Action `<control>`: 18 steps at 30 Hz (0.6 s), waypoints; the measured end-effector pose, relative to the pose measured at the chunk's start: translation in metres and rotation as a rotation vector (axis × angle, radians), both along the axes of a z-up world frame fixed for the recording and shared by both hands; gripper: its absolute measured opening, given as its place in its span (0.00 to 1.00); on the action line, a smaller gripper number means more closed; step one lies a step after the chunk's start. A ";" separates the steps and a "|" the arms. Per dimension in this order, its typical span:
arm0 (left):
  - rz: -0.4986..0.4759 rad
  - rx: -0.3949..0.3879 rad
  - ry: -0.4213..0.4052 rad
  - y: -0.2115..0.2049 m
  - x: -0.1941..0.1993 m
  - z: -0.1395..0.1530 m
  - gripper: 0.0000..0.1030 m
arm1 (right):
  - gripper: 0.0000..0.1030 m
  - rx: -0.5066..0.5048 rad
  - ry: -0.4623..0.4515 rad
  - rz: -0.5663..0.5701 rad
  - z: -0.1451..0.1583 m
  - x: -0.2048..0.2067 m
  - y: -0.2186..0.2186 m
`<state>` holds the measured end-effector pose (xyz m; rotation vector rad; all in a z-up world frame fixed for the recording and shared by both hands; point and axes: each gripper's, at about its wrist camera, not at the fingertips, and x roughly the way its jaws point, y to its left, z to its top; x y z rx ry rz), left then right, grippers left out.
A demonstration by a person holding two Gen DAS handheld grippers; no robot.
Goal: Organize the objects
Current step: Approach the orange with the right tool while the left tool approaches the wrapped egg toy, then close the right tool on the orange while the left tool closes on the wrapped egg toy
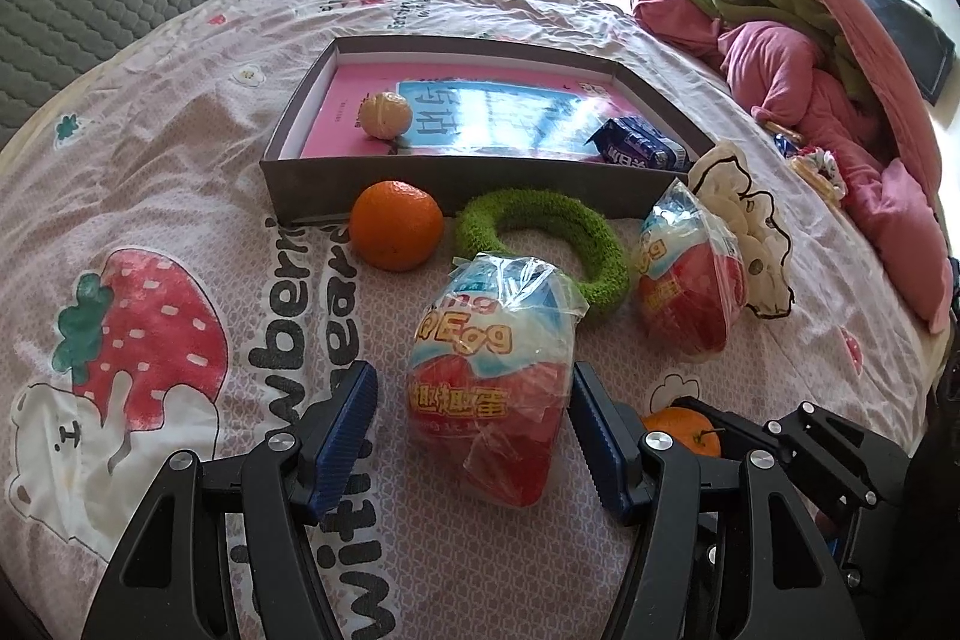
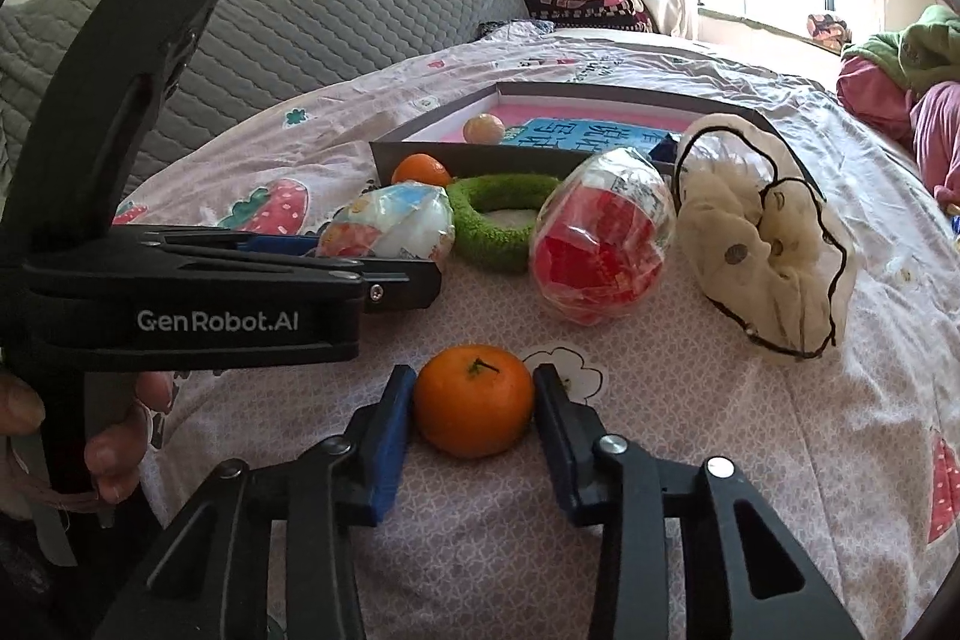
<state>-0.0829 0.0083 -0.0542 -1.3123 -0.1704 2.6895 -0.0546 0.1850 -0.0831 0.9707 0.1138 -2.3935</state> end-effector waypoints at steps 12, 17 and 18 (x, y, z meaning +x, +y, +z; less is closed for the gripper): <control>0.000 0.022 0.013 -0.003 -0.005 -0.003 0.65 | 0.38 0.015 0.027 -0.002 0.003 0.003 -0.001; 0.005 0.046 0.009 -0.005 -0.008 -0.004 0.64 | 0.38 0.015 0.022 0.000 0.002 0.003 0.000; 0.005 0.047 0.012 -0.005 -0.008 -0.004 0.64 | 0.38 0.016 0.024 0.000 0.002 0.003 0.000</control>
